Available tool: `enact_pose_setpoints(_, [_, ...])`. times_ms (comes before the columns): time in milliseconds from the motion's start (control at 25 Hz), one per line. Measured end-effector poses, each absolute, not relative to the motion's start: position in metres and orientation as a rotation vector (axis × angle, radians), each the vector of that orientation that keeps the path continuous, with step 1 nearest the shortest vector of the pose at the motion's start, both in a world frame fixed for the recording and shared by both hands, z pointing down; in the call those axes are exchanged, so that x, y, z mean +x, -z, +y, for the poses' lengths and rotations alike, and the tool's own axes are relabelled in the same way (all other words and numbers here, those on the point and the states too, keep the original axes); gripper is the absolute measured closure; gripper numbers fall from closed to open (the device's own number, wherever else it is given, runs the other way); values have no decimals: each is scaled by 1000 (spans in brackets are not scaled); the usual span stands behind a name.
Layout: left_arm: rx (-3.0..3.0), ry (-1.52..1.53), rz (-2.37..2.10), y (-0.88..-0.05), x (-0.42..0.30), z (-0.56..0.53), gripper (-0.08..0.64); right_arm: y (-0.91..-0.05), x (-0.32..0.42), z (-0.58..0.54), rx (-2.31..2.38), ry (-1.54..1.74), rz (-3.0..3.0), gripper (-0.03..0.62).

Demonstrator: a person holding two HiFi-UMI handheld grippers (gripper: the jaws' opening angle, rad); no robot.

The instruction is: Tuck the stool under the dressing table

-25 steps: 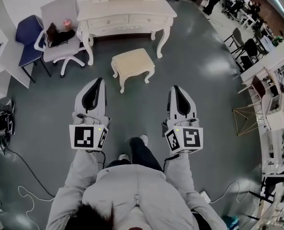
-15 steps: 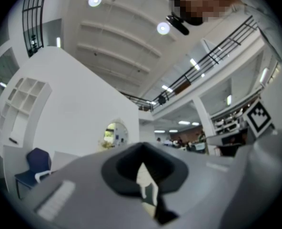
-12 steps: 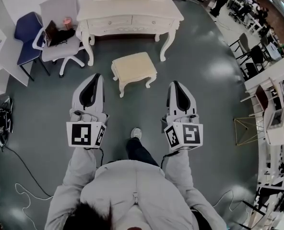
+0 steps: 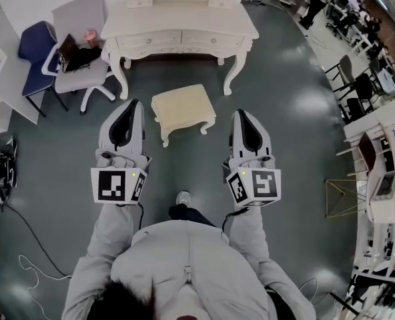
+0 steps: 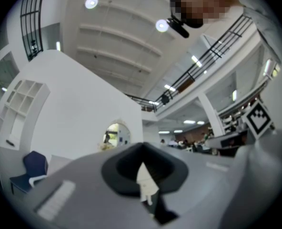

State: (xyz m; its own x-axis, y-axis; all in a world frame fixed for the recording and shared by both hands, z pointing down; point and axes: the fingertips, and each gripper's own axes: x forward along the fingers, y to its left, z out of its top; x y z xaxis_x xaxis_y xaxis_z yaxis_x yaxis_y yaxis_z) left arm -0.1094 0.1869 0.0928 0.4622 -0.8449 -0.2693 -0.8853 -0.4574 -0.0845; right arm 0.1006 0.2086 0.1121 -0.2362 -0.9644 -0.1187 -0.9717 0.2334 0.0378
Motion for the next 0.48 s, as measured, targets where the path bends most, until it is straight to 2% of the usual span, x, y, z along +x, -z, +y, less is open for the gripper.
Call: enact_pose_setpoints(480, [-2435, -292, 1581, -95, -77, 124, 552, -115, 129, 127, -1787, -161, 2488, 589])
